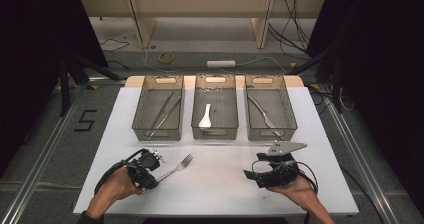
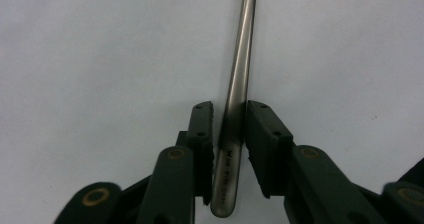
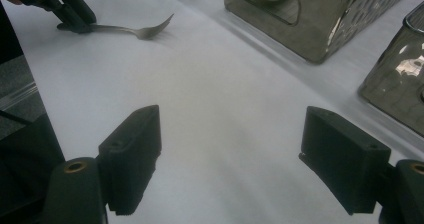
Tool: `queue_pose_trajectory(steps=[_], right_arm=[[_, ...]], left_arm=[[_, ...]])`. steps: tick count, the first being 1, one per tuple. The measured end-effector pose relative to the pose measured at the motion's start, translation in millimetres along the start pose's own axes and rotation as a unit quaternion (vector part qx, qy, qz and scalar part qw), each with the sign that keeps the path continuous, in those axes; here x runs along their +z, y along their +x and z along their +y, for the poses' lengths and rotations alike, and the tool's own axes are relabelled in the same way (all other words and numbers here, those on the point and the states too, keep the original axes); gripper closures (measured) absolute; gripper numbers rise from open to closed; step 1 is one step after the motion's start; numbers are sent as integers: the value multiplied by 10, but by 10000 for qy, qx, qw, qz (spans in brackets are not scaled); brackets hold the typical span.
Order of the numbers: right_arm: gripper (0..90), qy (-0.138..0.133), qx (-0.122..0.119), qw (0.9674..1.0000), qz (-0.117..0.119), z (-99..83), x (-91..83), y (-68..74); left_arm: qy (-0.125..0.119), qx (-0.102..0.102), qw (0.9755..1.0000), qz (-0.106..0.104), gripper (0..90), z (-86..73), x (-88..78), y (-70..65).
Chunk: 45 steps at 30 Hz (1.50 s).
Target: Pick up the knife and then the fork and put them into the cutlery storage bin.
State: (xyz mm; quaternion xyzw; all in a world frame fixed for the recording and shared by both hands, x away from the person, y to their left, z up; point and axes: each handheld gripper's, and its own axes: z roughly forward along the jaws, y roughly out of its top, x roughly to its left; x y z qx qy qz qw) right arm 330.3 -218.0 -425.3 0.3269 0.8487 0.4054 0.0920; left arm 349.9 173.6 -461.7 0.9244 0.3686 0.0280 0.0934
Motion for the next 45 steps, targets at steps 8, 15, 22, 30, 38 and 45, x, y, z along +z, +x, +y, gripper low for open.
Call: queue_pose_trajectory(steps=[8, 15, 22, 30, 38, 45], right_arm=[[251, 15, 0, 10000, 28, 1, 7, 9], [254, 27, -10, 10000, 45, 3, 15, 14], [255, 29, -10, 10000, 66, 5, 17, 13], [256, 15, -24, 10000, 84, 10, 20, 21], [256, -134, -221, 9995, 183, 52, 28, 110], [258, -323, -852, 9952, 360, 145, 91, 377]], left_arm=[[-17, 152, 9999, 28, 777, 6, 6, -29], [-118, 324, 9994, -5, 799, -21, 0, -21], [-418, 267, 9987, -107, 801, -18, -49, 16], [-665, 214, 9974, -181, 802, -14, -118, 13], [-885, 378, 9948, -330, 802, 83, -268, -75], [-803, 742, 9919, -648, 801, 300, -272, -256]])
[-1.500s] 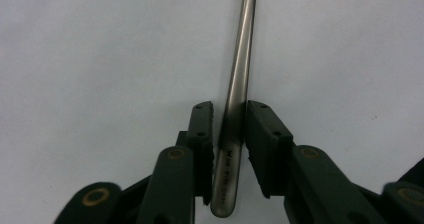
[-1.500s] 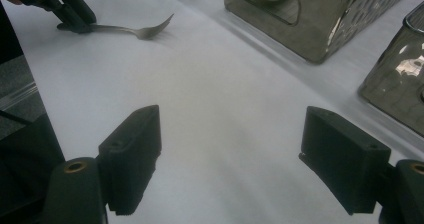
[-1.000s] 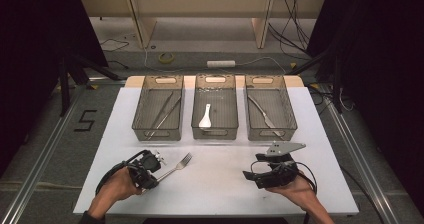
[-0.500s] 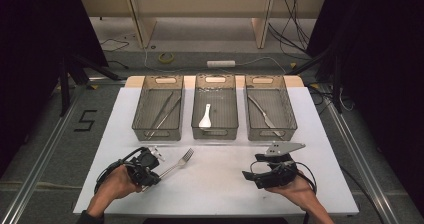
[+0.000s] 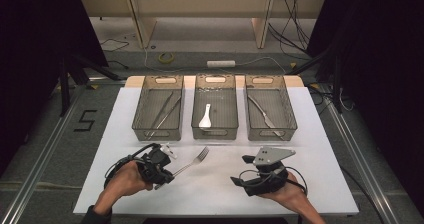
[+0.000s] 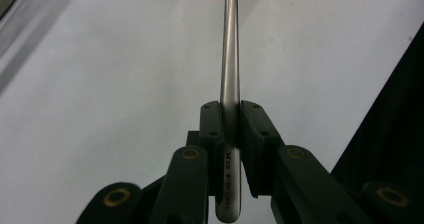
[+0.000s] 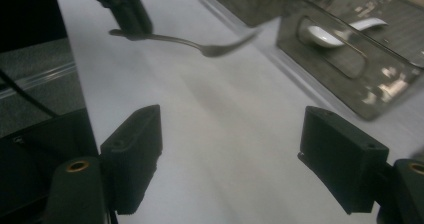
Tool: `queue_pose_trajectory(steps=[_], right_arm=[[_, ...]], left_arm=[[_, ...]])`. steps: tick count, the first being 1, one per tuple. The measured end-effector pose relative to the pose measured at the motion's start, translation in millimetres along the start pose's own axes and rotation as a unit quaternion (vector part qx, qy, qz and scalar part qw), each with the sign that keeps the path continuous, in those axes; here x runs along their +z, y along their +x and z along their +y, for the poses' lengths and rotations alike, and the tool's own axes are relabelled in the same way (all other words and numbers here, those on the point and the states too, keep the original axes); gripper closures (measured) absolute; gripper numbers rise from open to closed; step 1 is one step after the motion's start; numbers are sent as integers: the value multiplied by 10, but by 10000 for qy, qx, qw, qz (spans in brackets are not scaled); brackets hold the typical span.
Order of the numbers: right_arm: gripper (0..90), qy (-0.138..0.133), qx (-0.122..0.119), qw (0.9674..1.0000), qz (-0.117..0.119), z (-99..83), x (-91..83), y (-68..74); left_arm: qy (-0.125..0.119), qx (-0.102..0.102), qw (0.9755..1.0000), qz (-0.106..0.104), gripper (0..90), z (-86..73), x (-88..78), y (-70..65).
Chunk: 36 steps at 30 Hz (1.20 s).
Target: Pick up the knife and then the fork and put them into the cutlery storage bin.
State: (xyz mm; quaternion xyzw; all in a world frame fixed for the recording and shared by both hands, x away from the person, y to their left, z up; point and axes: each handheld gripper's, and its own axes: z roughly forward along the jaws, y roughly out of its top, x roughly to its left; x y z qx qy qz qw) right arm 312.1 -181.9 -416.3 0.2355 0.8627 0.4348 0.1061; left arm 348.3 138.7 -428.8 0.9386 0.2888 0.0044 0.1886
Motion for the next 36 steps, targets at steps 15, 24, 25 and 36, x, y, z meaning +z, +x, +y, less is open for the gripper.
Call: queue_pose_trajectory(steps=[15, 24, 25, 36], right_arm=[[293, 232, -1155, 9930, 27, 132, 305, 315], [393, 556, -1737, 9831, -150, 125, 498, 367], [409, 568, -1830, 9813, -189, 124, 521, 367], [579, 895, -2503, 9631, -414, 83, 657, 418]], left_arm=[[299, 612, 9968, -414, 800, 534, 125, -322], [410, 727, 9949, -562, 800, 634, 152, -394], [421, 728, 9947, -588, 800, 639, 152, -403], [473, 810, 9930, -723, 799, 670, 141, -437]])
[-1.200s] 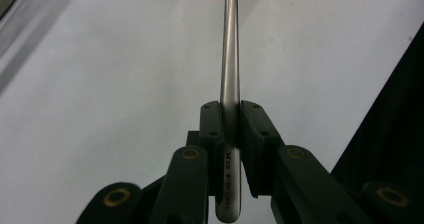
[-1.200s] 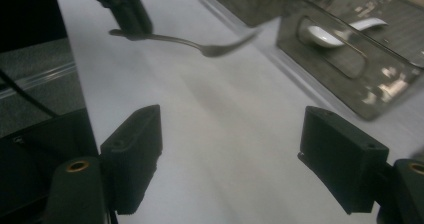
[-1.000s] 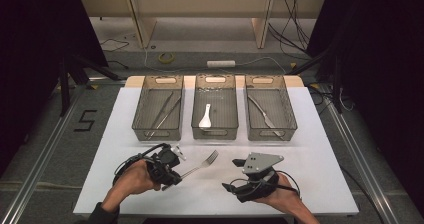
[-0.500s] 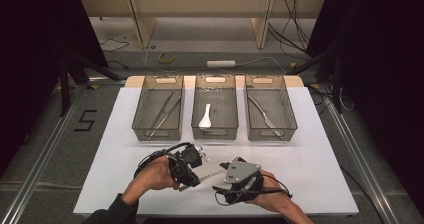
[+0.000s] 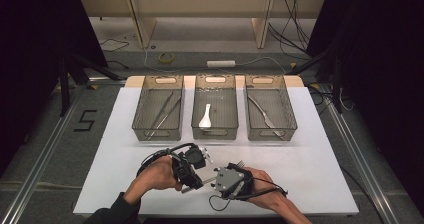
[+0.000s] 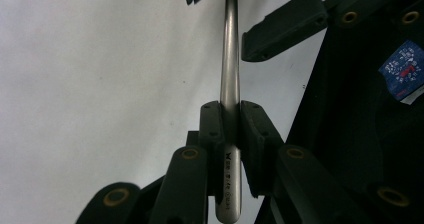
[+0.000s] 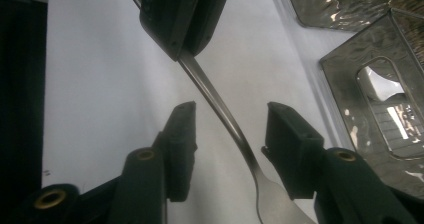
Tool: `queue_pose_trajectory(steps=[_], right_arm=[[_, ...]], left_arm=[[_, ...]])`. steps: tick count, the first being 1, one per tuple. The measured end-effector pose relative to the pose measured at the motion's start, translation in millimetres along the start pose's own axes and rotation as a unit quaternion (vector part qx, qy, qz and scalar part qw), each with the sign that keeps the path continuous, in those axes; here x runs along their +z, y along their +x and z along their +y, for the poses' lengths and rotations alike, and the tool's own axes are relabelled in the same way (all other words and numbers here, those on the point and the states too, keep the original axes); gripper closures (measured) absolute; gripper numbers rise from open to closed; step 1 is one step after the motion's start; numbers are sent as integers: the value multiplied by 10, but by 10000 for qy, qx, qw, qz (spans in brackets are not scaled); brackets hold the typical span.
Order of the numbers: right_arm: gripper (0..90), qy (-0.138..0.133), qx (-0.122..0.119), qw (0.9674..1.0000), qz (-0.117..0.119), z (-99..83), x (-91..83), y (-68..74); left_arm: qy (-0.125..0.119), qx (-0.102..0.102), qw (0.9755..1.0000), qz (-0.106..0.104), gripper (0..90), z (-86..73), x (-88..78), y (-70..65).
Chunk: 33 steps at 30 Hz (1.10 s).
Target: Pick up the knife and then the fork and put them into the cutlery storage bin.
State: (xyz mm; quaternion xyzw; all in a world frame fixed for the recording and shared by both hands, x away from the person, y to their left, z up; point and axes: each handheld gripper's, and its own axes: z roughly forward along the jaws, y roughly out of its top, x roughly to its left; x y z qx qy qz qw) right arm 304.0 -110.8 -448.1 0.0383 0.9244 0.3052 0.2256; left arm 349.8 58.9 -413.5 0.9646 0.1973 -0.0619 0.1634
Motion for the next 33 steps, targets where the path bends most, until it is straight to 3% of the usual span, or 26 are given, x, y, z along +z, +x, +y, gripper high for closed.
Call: queue_pose_trajectory(steps=[5, 13, 15, 17, 19, 23, 27, 28, 31, 33], right_arm=[[633, 168, -250, 9995, -79, -5, 18, 17], [776, 196, -415, 9989, -24, -7, 21, 34], [806, 220, -553, 9982, -78, -12, 26, 59], [857, 312, -818, 9962, 4, -22, 33, 50], [874, 359, -916, 9951, 59, -35, 45, 68], [880, 268, -911, 9954, 90, -48, 38, 41], [882, 334, -662, 9970, 229, -83, 5, -4], [882, 311, -571, 9976, 223, -91, 5, -9], [882, 354, -413, 9984, 151, -139, -7, -85], [881, 384, -237, 9989, 117, -188, -23, -145]], left_arm=[[-24, 32, 10000, -69, 799, 13, -7, -29], [-92, 95, 9999, -93, 797, 33, -36, -60], [-131, 113, 9998, -77, 796, 37, -49, -69], [-203, 97, 9997, -14, 804, 40, -76, -69], [-244, 107, 9996, -73, 820, 35, -101, -56], [-344, 23, 9994, -47, 792, 35, -118, -45], [-598, -78, 9981, 130, 652, 16, -180, -24], [-698, -87, 9973, 190, 596, 4, -204, -17], [-1030, -190, 9938, 360, 543, -54, -300, 27], [-1250, -358, 9900, 551, 441, -96, -372, 70]])
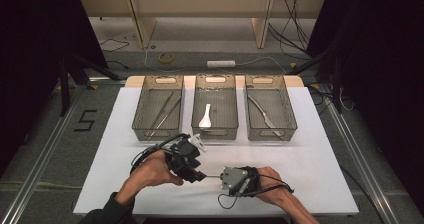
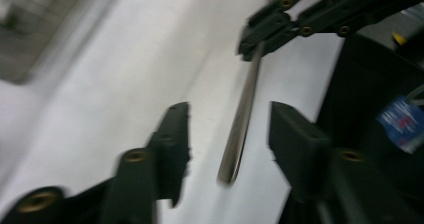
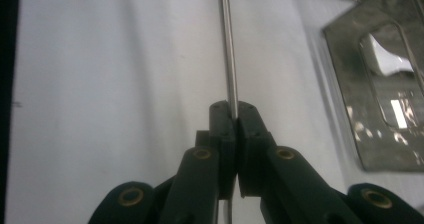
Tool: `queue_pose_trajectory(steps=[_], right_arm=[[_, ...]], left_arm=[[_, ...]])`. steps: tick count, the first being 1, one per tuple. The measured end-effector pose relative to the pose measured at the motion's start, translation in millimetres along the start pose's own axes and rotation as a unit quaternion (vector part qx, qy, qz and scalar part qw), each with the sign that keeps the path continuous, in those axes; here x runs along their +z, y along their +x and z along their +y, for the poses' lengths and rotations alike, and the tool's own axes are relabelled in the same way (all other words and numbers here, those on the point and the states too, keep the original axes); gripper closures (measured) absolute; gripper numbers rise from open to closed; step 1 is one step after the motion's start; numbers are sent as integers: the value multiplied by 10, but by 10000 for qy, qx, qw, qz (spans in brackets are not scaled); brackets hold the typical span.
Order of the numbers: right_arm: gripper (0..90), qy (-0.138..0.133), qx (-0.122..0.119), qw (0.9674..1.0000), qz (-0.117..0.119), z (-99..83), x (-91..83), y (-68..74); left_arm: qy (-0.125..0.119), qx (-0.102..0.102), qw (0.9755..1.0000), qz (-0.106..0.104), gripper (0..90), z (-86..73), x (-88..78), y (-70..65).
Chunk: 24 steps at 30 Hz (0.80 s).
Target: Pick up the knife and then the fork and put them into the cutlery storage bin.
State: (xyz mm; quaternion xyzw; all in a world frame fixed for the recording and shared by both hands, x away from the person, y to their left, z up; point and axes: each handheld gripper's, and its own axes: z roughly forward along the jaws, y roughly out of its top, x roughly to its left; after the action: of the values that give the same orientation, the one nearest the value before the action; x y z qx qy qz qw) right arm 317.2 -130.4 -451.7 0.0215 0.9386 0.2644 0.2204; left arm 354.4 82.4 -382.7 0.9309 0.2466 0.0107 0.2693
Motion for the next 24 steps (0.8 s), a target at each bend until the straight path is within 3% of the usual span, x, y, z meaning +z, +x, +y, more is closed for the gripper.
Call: queue_pose_trajectory(steps=[2, 5, 7, 10, 12, 15, 18, 19, 20, 24], right_arm=[[881, 44, 87, 9999, -35, -54, -24, -63], [881, 148, 331, 9992, -164, -151, -76, -190], [881, 209, 503, 9981, -283, -210, -105, -265], [881, 258, 949, 9943, -422, -316, -176, -407], [881, 202, 1245, 9908, -496, -381, -245, -528], [880, 82, 1777, 9825, -556, -462, -371, -730], [880, -105, 2350, 9703, -568, -532, -476, -949], [880, -162, 2543, 9652, -582, -558, -511, -1039], [880, -199, 2640, 9627, -552, -575, -532, -1095], [879, -401, 3243, 9433, -581, -648, -614, -1405]], left_arm=[[-294, -119, 9994, 170, 364, -36, -67, 46], [-842, -327, 9951, 399, 296, -122, -160, 117], [-1200, -521, 9897, 575, 268, -187, -211, 166], [-1614, -756, 9811, 755, 234, -310, -247, 227], [-1715, -809, 9781, 859, 224, -380, -241, 242], [-1854, -946, 9734, 959, 208, -518, -202, 254], [-2034, -1019, 9682, 1041, 194, -656, -162, 268], [-2060, -1021, 9677, 1034, 191, -688, -153, 273], [-2091, -1020, 9667, 1069, 187, -726, -139, 277], [-2202, -1094, 9625, 1148, 176, -862, -128, 307]])
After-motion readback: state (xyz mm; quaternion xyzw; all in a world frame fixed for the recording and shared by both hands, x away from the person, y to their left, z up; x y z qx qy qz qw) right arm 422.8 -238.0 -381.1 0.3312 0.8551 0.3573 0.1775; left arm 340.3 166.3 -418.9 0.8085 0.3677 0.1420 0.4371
